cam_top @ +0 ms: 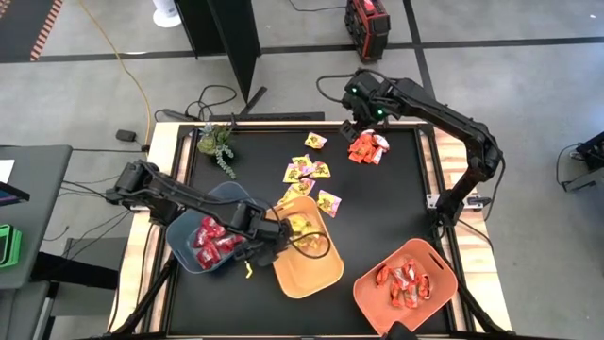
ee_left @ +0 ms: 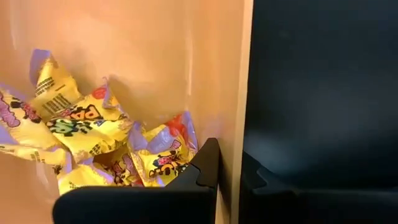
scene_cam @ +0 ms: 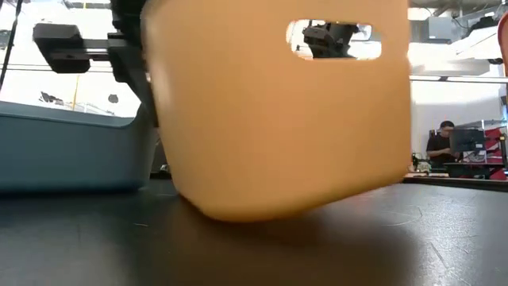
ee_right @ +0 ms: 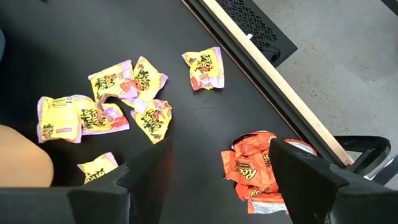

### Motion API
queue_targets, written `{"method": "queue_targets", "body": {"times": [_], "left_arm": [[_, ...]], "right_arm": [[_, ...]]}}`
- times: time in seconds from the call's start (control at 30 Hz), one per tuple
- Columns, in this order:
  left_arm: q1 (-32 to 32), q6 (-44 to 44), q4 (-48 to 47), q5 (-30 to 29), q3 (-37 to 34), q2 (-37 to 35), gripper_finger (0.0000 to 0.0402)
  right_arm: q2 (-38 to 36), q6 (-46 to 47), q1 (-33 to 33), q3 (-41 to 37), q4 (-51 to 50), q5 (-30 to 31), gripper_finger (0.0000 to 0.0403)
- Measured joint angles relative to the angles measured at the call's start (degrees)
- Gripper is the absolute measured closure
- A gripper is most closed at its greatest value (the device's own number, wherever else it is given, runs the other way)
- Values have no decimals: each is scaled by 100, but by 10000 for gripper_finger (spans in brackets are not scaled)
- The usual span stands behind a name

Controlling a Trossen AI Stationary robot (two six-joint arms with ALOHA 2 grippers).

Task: Sort candy
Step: Adjust the yellow bin

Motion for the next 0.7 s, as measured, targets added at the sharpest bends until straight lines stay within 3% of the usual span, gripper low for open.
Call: {"method": "queue_targets", "body": {"times": [0.27, 0.47, 0.6, 0.7], "left_arm": [[-118, -35, -263, -52, -28, -497, 400], [-121, -170, -251, 86, -28, -703, 399], [-123, -520, -186, 130, -28, -652, 376], [-117, -644, -133, 561, -33, -643, 343]], "right_arm": [[0, 45, -78, 0, -14, -2, 117], [28, 576, -245, -77, -398, -42, 117], [28, 873, -450, -374, -505, -59, 117], [28, 911, -596, -613, -508, -59, 117]]}}
